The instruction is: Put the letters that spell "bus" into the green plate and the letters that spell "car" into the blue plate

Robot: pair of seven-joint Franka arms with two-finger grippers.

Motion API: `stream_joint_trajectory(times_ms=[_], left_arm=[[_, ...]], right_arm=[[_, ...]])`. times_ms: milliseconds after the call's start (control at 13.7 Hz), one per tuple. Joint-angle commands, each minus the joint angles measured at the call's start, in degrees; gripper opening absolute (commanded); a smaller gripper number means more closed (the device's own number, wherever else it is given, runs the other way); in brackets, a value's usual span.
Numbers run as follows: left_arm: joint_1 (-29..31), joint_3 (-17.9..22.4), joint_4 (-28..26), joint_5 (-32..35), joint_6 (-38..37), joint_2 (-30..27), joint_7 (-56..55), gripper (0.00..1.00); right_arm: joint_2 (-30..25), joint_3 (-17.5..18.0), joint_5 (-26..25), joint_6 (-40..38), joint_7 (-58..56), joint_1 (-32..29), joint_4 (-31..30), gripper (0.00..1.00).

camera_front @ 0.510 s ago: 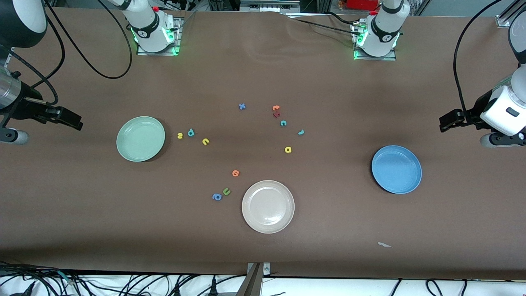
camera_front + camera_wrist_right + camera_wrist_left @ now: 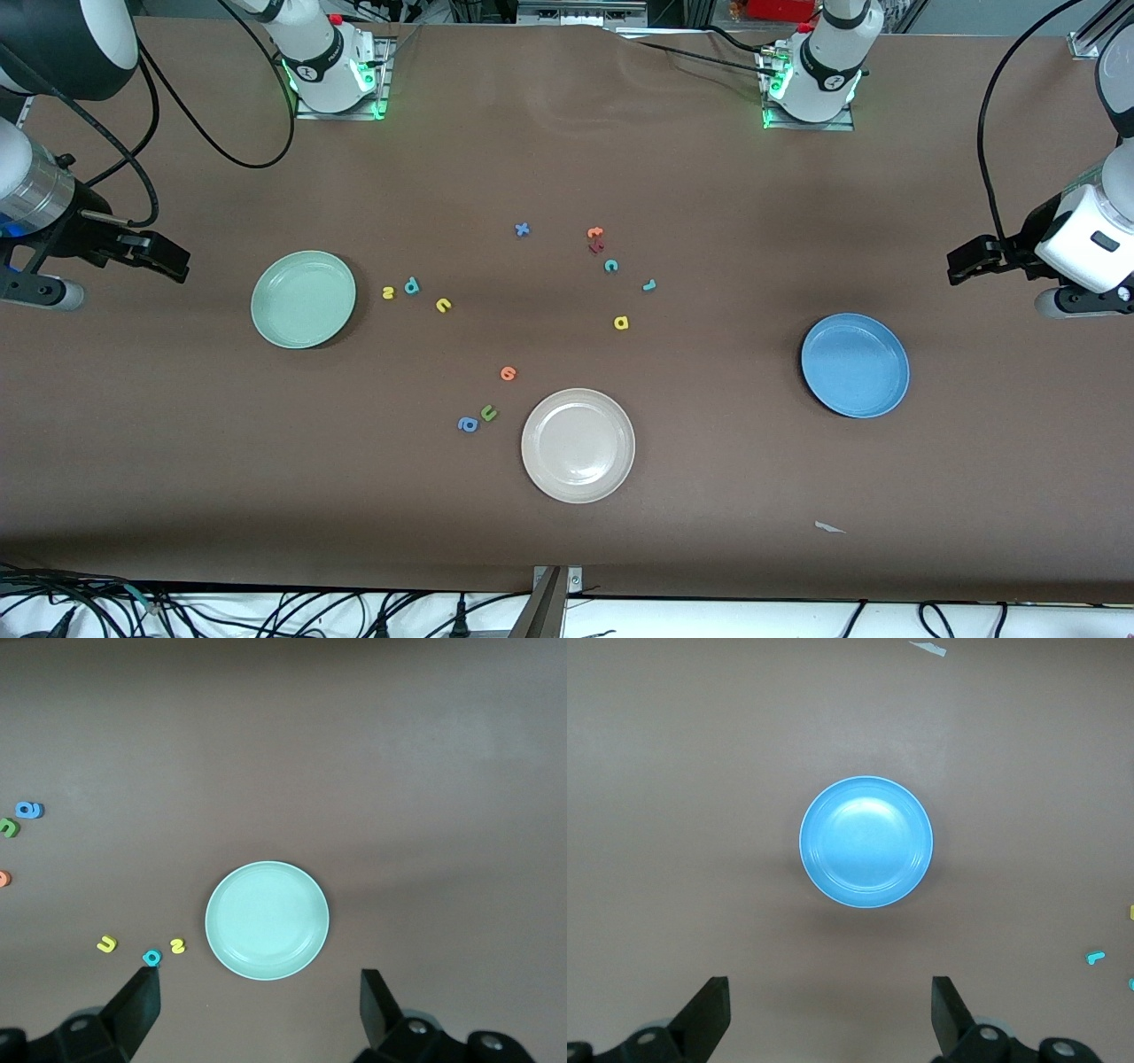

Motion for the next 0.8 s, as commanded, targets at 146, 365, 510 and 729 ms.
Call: stream_joint_trajectory(times_ms=[146,365,510,729], left_arm=[[0.1,0.2,-0.8,-1.7,0.4,-0.7,1.3,1.0],[0.1,0.2,-0.8,-1.7,0.4,-0.6,1.3,1.0],[0.1,0.2,-0.8,-1.7,0.4,-0.6,1.3,1.0],[0.1,0.2,-0.8,-1.7,0.4,-0.6,1.3,1.0]], right_arm=[[-1.2,0.1,-0.1,-0.9,1.1,0.1,-0.8,1.0],[-1.2,0.1,0.0,-0.9,1.2,0.1,-0.9,1.0],[-1.2,0.1,0.1,-0.9,1.2,0.1,-1.0,1.0],[-1.3,0.1,0.4,-0.8,1.2,0.1,-1.1,1.0]])
